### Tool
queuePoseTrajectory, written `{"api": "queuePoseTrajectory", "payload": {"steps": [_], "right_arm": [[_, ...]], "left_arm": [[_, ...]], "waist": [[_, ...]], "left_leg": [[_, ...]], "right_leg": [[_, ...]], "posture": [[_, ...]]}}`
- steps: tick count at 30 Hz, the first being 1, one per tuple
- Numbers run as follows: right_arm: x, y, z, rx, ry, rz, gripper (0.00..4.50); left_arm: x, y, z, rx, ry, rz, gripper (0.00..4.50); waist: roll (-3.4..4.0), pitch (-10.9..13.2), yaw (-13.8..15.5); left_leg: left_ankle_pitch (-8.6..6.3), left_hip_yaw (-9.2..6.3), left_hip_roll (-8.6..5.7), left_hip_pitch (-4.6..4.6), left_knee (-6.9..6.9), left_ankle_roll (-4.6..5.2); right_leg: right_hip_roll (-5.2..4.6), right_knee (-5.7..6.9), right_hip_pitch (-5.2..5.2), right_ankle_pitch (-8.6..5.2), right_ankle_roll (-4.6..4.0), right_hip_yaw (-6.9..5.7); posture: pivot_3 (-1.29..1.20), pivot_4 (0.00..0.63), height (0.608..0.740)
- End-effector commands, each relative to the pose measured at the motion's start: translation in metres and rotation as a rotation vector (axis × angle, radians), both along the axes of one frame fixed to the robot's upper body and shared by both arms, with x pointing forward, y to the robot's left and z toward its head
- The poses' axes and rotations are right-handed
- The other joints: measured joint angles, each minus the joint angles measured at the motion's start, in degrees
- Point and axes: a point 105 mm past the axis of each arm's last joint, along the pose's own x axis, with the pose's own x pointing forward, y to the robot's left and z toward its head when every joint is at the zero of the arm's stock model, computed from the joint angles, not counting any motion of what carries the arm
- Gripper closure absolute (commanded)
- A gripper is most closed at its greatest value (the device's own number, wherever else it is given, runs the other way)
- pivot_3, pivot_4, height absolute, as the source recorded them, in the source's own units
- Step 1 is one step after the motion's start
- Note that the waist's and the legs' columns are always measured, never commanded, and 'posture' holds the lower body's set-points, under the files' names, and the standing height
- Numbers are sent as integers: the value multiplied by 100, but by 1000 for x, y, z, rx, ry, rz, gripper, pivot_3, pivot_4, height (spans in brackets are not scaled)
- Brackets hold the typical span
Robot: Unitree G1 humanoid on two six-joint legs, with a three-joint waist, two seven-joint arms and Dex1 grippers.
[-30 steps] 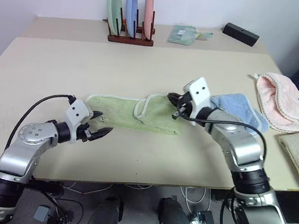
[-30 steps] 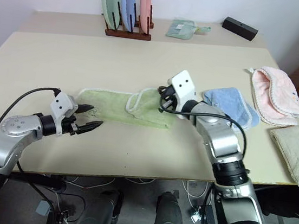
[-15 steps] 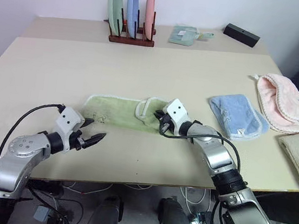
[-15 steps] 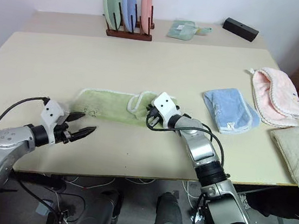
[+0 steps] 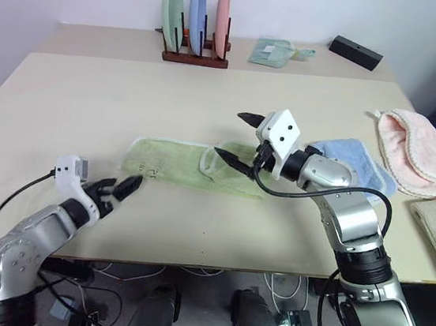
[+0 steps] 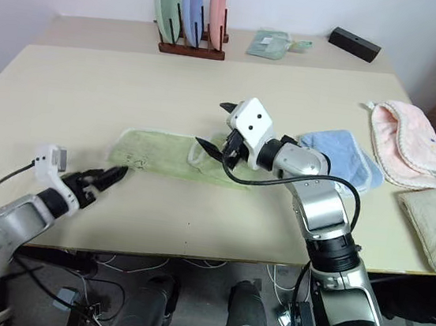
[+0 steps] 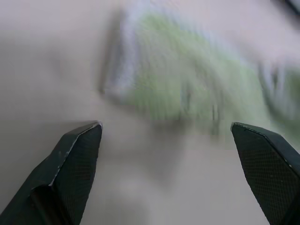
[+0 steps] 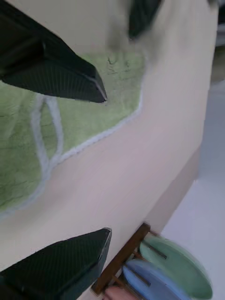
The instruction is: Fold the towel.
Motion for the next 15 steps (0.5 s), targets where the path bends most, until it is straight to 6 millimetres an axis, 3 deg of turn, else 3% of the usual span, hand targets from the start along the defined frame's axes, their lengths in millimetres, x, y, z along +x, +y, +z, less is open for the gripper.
{"api": "queuePoseTrajectory", "payload": {"steps": [1, 7, 8, 11, 15], "right_arm": [[-16, 7, -2, -39, -52, 54, 41], [-30, 11, -21, -61, -22, 44, 41], [-33, 12, -23, -61, -17, 45, 9], [-39, 11, -29, -68, 0, 38, 0], [-42, 9, -32, -76, 10, 26, 0]], "left_arm": [[10, -7, 0, -108, 39, 56, 0], [32, -13, -8, -278, 115, 155, 0], [35, -14, -8, -292, 119, 161, 242], [40, -18, -7, -310, 116, 158, 1255], [42, -21, -4, -320, 112, 148, 3385]], "waist": [[0, 0, 41], [-2, -2, 93], [-1, -3, 97], [-1, -3, 103], [-2, -2, 103]], "left_leg": [[0, 1, -1, 0, 1, -1], [1, 2, -4, -1, 7, -4], [1, 1, -4, 0, 6, -4], [2, 1, -4, 1, 5, -5], [2, 1, -5, -2, 5, -6]], "right_leg": [[0, -1, 0, 0, 0, 0], [-2, -17, 12, 0, 0, 0], [-2, -18, 12, 0, 0, -1], [-2, -20, 14, 0, 0, -1], [-2, -42, 24, 1, -2, -2]], "posture": [[0, 150, 740], [0, 150, 740], [0, 150, 740], [0, 150, 740], [0, 150, 740]]}}
